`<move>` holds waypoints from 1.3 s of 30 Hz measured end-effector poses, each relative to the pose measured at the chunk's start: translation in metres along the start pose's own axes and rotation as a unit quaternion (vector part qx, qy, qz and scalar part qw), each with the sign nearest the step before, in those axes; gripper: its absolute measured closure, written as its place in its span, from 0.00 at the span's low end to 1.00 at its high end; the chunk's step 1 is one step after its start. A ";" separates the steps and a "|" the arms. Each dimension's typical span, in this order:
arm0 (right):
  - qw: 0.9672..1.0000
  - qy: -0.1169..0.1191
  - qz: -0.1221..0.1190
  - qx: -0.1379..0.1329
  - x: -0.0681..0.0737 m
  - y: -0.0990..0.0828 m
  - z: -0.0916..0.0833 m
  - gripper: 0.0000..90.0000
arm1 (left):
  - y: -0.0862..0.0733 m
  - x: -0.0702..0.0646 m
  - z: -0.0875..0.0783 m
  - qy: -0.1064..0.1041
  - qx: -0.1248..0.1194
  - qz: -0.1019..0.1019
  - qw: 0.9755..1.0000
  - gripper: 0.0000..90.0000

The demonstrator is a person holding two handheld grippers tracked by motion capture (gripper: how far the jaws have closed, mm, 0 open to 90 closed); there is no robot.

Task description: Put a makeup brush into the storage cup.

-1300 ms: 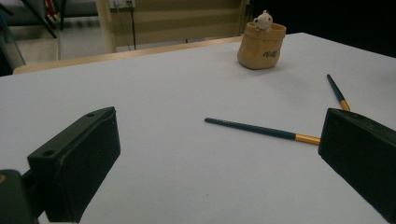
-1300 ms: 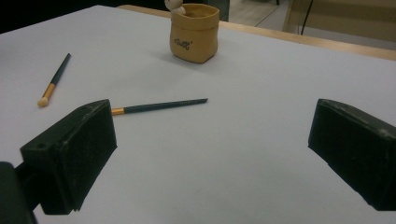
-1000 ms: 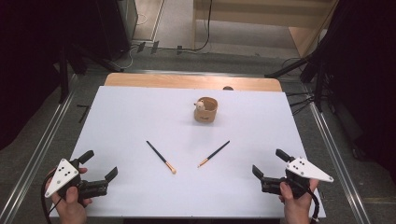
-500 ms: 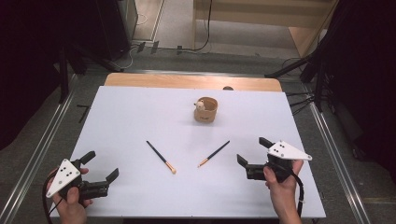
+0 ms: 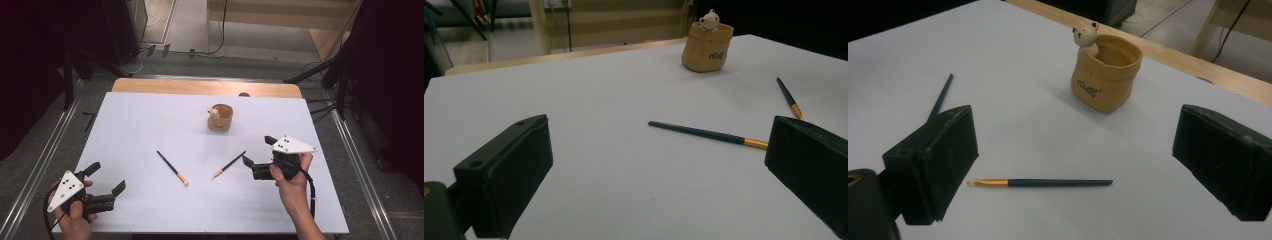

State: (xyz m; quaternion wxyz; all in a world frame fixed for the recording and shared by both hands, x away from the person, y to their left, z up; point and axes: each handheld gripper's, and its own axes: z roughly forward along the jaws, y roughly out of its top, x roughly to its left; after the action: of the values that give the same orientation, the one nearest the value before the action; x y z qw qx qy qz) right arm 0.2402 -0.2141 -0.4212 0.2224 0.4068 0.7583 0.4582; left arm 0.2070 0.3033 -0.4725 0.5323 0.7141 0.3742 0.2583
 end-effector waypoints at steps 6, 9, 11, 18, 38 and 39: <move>1.000 0.007 -0.004 0.030 0.000 0.008 0.014 0.07 | 0.000 0.003 -0.001 0.000 -0.002 -0.005 1.000 0.00; 0.999 0.014 -0.007 0.038 0.002 0.011 0.021 0.07 | -0.001 0.003 -0.001 -0.001 0.000 -0.004 1.000 0.00; 0.998 0.023 -0.011 0.051 0.003 0.013 0.026 0.09 | -0.001 0.003 -0.001 -0.001 0.000 -0.003 1.000 0.00; 0.993 0.039 -0.036 0.101 0.007 0.020 0.046 0.11 | 0.000 0.002 -0.001 -0.001 0.001 -0.004 1.000 0.00; 0.969 0.092 -0.082 0.215 0.013 0.024 0.085 0.16 | -0.001 0.002 -0.001 -0.003 0.003 -0.005 1.000 0.00; 0.967 0.094 -0.083 0.223 0.014 0.024 0.087 0.16 | -0.001 0.002 -0.001 -0.003 0.004 -0.005 1.000 0.00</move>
State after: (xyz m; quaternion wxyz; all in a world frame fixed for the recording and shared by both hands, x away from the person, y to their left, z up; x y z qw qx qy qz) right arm 0.3038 -0.1521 -0.4419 0.0913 0.3367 0.8900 0.2936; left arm 0.2077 0.3057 -0.4730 0.5317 0.7151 0.3773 0.2522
